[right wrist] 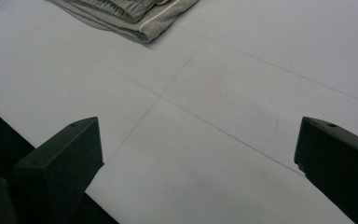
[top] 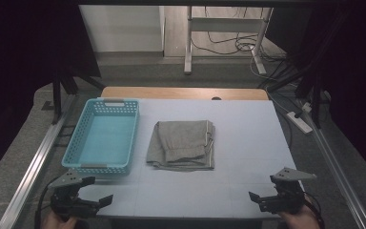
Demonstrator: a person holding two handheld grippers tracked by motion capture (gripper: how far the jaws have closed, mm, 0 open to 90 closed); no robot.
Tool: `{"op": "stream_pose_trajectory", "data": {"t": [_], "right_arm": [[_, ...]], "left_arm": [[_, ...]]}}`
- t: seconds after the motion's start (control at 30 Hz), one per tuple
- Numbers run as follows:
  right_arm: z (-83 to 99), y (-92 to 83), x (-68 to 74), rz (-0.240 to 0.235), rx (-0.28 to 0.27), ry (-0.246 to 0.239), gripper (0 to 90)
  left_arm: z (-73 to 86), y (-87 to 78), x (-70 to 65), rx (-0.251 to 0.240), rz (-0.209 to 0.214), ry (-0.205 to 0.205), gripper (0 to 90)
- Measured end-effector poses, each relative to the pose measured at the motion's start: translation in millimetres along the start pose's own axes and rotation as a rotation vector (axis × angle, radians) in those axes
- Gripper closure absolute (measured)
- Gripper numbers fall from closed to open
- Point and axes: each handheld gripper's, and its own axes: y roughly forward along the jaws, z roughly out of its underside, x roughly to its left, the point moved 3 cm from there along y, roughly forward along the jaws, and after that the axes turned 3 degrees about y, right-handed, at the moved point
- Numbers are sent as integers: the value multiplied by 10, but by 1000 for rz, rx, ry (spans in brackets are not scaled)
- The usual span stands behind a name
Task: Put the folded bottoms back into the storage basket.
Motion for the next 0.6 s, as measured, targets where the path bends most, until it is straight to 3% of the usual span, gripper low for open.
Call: {"op": "stream_pose_trajectory", "data": {"t": [0.6], "right_arm": [[3,-1,-3,3,-1,6,13]], "left_arm": [[-76,41,-53,-11,23,44,0]]}}
